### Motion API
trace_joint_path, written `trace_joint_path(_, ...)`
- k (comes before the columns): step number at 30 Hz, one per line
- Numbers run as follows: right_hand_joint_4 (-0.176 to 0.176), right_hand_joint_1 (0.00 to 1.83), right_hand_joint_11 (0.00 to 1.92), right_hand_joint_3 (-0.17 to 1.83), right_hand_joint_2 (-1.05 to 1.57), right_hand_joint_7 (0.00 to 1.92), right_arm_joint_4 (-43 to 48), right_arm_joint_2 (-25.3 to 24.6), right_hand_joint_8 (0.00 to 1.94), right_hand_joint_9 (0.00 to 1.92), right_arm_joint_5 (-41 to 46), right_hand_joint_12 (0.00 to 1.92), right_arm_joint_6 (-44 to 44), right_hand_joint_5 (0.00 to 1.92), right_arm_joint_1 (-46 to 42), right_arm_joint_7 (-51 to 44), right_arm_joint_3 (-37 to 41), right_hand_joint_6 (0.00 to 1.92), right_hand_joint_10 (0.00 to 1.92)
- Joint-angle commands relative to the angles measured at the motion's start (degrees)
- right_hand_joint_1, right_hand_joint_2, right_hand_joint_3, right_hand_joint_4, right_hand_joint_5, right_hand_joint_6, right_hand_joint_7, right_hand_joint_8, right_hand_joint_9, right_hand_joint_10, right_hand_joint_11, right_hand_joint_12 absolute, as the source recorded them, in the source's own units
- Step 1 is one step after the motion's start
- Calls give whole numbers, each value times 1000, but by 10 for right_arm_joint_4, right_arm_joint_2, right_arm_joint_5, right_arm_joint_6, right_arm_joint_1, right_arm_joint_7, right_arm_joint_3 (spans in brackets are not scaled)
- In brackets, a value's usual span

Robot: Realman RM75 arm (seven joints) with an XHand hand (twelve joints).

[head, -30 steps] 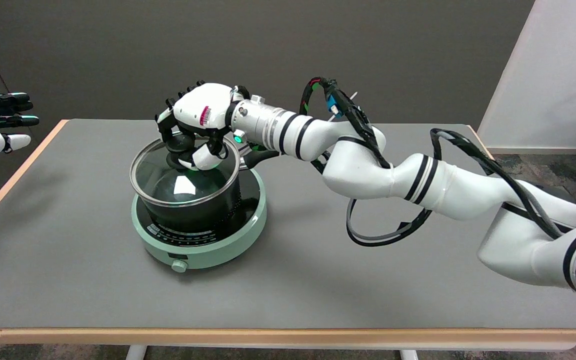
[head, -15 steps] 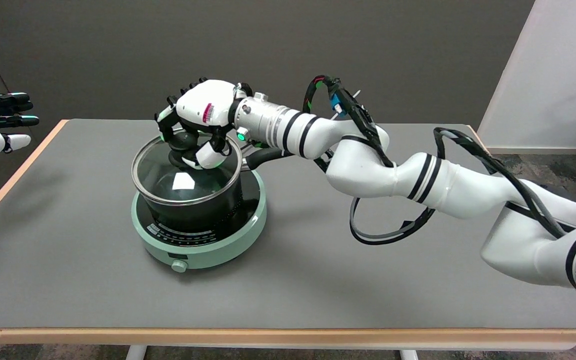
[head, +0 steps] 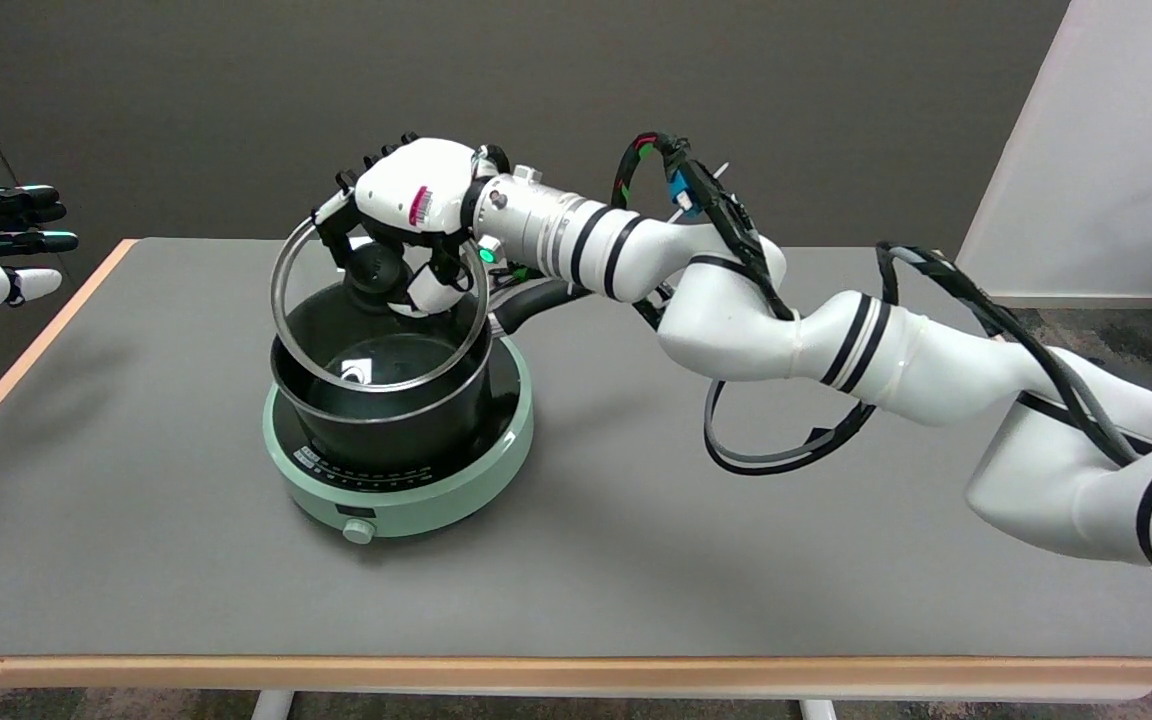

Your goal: Pick up the pot lid.

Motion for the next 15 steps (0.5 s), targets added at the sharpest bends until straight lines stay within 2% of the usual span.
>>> trace_joint_path(1, 176, 1369, 703, 706, 785, 944, -2, 12, 1280, 837, 1, 1013, 4, 708, 17, 0, 1, 1241, 1440)
trace_joint_path(15, 176, 1370, 711, 713, 780, 947, 11, 29, 1280, 842, 1, 1017, 4, 705, 56, 3, 3, 1245, 1438)
